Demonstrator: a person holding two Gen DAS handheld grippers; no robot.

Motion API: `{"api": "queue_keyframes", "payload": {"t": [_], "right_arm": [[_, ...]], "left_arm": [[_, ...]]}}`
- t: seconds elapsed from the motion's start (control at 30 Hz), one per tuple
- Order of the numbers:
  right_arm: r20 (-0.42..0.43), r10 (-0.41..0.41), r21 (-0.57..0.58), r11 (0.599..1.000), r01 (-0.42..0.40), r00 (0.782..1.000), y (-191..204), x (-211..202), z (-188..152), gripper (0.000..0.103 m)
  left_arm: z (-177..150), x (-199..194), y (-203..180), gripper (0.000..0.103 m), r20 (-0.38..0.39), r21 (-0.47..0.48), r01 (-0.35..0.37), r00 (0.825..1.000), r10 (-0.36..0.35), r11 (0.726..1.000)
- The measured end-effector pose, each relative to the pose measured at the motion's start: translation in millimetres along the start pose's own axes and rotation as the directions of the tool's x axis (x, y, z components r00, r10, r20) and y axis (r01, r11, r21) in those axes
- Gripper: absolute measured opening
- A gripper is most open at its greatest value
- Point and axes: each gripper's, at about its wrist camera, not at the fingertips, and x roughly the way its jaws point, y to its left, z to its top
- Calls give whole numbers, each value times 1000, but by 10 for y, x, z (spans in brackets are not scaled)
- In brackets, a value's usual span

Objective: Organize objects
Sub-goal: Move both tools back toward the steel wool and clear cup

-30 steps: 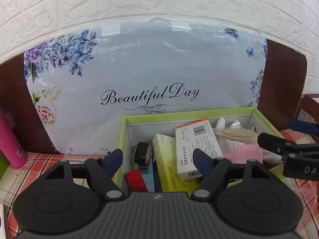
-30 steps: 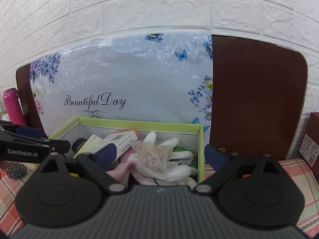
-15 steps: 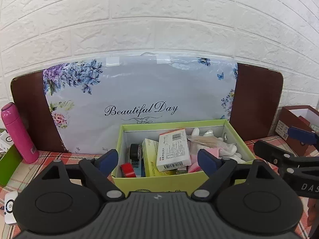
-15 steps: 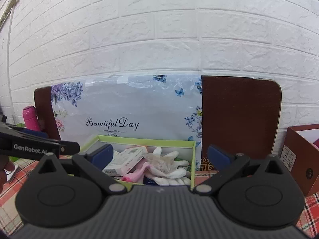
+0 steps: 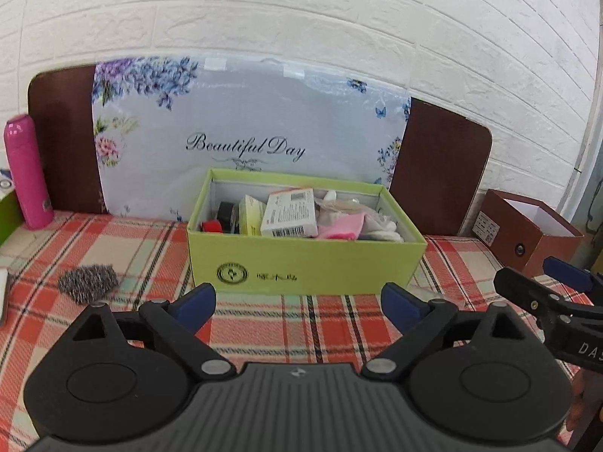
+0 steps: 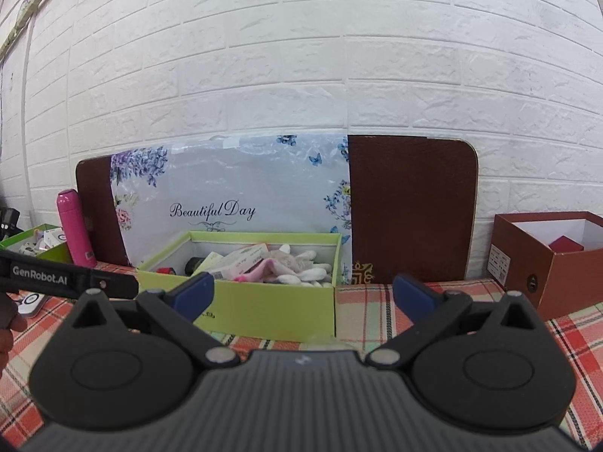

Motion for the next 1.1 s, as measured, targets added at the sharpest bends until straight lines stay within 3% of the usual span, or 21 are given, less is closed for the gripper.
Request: {"api": "queue_keyframes", "payload": {"t": [0.3,0.53,0.77,0.8,0.87,0.9,0.97,1.03,1.1], "right_arm": [[-95,-39,7,999,39,995,-98,-10,-434,103],[-169,-96,43,994,105,981,-286,245,-608,103],[-230,-57,77,994,77,972,-260,590,-675,102],[-226,-39,84,995,60,973,-227,609,-675,99],[-214,12,89,996,8,977,-155,627,-669,72],[-213,37,87,996,-19,976,-113,633,-661,63],[-205,76,76,995,-61,976,-33,611,-656,33],[-198,98,52,995,-90,975,41,563,-664,24],[-197,110,34,994,-106,974,81,515,-680,23]], "left_arm": [[-412,53,164,97,-90,3,-87,992,87,996],[-549,76,476,97,-133,-1,-193,973,191,981],[-530,117,796,97,-150,-56,-284,950,273,957],[-519,113,825,97,-147,-62,-292,948,281,954],[-523,84,869,97,-138,-75,-303,947,291,950],[-530,67,894,97,-133,-81,-306,947,294,949],[-550,64,940,97,-132,-74,-310,945,299,948],[-576,88,989,97,-137,-56,-327,938,317,943],[-587,132,1054,97,-148,-43,-347,930,337,937]]}}
